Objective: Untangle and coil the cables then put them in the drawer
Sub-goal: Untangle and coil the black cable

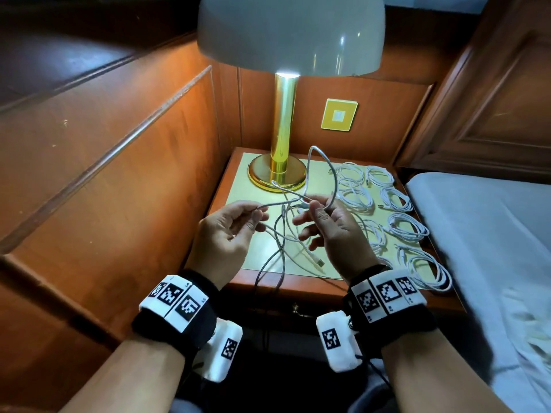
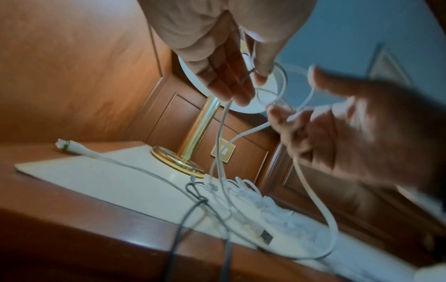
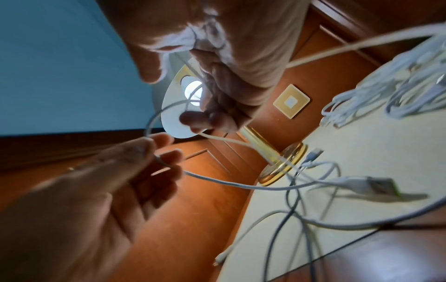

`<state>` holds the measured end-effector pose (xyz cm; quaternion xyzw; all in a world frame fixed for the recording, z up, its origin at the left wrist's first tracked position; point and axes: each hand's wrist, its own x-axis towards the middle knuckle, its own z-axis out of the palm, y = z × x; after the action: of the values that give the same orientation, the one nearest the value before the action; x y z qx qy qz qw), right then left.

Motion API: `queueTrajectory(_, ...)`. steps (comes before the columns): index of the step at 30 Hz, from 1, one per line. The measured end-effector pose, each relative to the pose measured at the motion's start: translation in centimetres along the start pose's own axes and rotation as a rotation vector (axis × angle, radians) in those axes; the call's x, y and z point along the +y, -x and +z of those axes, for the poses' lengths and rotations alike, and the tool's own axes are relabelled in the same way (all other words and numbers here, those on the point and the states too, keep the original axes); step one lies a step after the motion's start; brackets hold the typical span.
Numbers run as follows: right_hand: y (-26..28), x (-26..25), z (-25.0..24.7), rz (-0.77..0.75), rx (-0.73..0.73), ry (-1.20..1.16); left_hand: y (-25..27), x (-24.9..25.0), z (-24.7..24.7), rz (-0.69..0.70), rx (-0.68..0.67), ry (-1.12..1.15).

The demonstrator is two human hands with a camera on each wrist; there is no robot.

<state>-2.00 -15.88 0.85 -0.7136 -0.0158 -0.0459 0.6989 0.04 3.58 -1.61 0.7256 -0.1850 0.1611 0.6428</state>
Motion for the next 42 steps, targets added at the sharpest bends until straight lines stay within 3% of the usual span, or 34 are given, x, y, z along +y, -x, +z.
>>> queueTrajectory(5, 0.1, -0.2, 0.7, 0.0, -0.007, -0.047, 0.4, -0.2, 0.1, 0.269, -0.217, -0.279)
queueTrajectory(10, 0.0, -0.6, 0.6, -0.034, 0.046, -0.06, 0.9, 0.7, 1.0, 0.324, -0.302, -0.305)
queueTrajectory(14, 0.1, -2.1, -1.0, -0.155, 0.156, -0.089, 0.4, 0.1, 0.4, 0.232, -0.181, -0.284)
queueTrajectory(17, 0.2, -3.5, -2.5, -0.248, 0.254, -0.187, 0.2, -0.5, -0.7, 0.056, -0.076, -0.348)
queueTrajectory(20, 1.0, -4.9, -3.1, -0.308, 0.255, -0.275, 0.7, -0.8, -0.9, -0.09, -0.149, -0.438)
queueTrajectory(24, 2.3, -6.4, -3.1, -0.331, 0.2, -0.334, 1.3, -0.1, 0.0, -0.162, -0.252, -0.466)
queueTrajectory(31, 3.2, -8.2, -2.8, -0.342, 0.15, -0.466, 1.8, 0.8, 2.8, -0.276, -0.367, -0.217)
queueTrajectory(35, 2.7, -7.2, -2.3, -0.256, 0.126, -0.482, 1.9, 1.0, 4.0, -0.389, -0.374, 0.12)
queueTrajectory(38, 1.6, -5.2, -2.2, -0.135, 0.19, -0.455, 1.4, 1.0, 3.5, -0.386, -0.234, 0.258)
queueTrajectory(42, 0.1, -3.0, -2.6, 0.037, 0.273, -0.468, -0.1, 0.4, 1.9, -0.333, -0.03, 0.243)
